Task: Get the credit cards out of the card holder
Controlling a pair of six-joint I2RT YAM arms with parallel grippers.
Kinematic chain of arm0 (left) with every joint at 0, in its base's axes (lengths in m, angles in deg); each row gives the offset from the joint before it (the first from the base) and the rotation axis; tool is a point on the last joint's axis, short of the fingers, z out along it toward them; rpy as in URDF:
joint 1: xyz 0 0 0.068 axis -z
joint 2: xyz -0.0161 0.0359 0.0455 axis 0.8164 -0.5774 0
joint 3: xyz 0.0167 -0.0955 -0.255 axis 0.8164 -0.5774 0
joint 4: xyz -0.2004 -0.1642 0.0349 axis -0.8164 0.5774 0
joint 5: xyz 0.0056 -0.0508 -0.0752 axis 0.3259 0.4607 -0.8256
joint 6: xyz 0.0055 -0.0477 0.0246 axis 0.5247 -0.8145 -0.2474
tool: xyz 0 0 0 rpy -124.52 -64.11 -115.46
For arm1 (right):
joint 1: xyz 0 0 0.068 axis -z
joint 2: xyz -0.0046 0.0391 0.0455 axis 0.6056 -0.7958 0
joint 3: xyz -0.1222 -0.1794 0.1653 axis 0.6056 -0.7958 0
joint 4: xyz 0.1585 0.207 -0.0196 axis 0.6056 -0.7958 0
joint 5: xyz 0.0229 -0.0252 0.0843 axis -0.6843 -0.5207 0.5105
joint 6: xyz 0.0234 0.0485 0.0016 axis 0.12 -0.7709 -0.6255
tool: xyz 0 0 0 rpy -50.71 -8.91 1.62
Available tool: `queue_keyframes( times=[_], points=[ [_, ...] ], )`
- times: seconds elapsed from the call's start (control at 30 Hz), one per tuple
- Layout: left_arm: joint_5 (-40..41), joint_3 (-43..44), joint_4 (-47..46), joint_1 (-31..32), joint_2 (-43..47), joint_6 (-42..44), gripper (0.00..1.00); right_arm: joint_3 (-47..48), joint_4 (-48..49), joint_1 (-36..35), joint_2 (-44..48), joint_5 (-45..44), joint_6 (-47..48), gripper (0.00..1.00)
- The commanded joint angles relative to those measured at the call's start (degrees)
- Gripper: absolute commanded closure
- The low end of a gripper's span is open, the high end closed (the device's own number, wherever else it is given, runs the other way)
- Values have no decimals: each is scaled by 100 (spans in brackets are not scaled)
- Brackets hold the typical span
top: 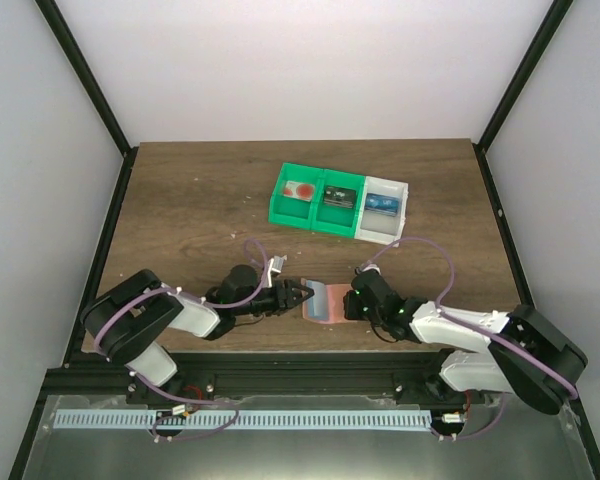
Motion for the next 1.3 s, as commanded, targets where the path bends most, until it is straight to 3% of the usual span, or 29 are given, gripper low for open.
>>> queue_keyframes(
  times=[0.0, 0.17, 0.3, 0.47, 0.7, 0.77, 0.83, 0.97, 1.13, 1.27],
  points=[
    [-25, 18, -168, 64, 53, 123, 46, -69, -19, 38, -76, 125, -71, 82],
    [191, 245, 561, 84, 188, 549, 50, -189, 118, 38, 107, 204, -61, 82],
    [273, 259, 636, 113, 171, 635, 52, -240, 116, 38, 149, 315, -58, 82],
    [275, 260, 495, 171, 53, 583, 63, -259, 99, 38, 270, 351, -57, 82],
    [363, 488, 1139, 164, 133, 972, 79, -274, 304, 38, 366, 635, 44, 82],
    [426, 544, 1351, 168, 147, 1098, 77, -235, 378, 39, 315, 769, 67, 82],
    [437, 618, 1555, 169, 118, 1244, 69, -214, 436, 38, 247, 858, 93, 82],
    [451, 699, 1683, 166, 111, 1360, 69, -195, 480, 38, 91, 846, 101, 82],
    [500, 683, 1683, 163, 181, 1392, 93, -225, 553, 39, 83, 867, 44, 82],
    [578, 555, 1919, 172, 430, 1355, 100, -99, 411, 38, 156, 910, 76, 79]
  ],
)
